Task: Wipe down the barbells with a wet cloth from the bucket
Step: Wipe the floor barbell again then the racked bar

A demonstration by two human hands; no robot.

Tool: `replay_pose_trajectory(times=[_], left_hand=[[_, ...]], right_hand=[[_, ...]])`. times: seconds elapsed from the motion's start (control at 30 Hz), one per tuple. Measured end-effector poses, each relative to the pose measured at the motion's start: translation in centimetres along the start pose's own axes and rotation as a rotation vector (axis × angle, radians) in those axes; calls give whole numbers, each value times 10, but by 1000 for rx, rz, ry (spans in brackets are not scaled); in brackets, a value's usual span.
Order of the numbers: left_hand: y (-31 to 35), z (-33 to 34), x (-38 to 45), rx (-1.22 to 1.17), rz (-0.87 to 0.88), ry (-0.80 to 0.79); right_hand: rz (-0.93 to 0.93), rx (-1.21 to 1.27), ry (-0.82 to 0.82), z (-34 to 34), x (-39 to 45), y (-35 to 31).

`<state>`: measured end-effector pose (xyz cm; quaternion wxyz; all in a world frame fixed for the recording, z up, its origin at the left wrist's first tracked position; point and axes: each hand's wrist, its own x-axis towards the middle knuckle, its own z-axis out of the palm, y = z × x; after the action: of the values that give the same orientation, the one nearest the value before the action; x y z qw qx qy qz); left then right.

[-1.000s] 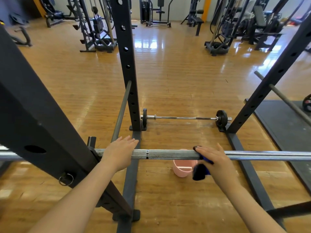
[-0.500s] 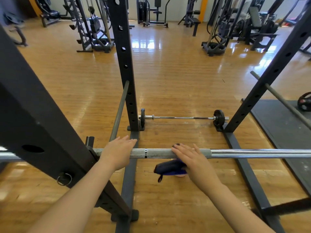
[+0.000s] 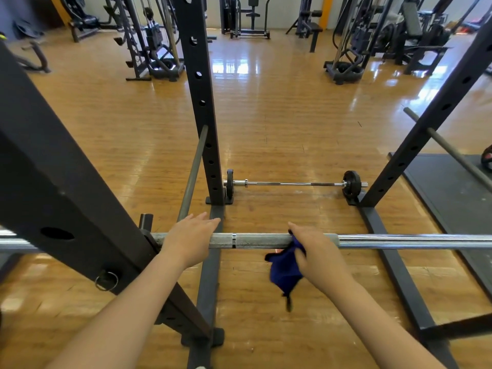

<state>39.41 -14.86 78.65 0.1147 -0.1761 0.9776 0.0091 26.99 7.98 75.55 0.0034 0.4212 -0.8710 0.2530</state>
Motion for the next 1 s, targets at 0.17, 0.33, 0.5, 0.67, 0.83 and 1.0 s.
replay_pose_trajectory(times=[0.17, 0.33, 0.5, 0.67, 0.83, 1.0], left_hand=[[-4, 7, 4, 17, 20, 5], [-7, 10, 6, 20, 28, 11], [-6, 8, 5, 18, 31, 15], [-6, 7, 5, 9, 27, 21], [-8, 10, 6, 4, 41, 18], [-9, 12, 6, 8, 41, 33]], right_hand=[[-39, -94, 123, 9, -20, 17], [80, -56, 410, 10, -26, 28], [-119, 14, 356, 39, 7, -30], [-109, -44, 232, 19, -1, -2], [97, -30, 253, 2, -21, 30], [136, -201, 369, 31, -22, -3]])
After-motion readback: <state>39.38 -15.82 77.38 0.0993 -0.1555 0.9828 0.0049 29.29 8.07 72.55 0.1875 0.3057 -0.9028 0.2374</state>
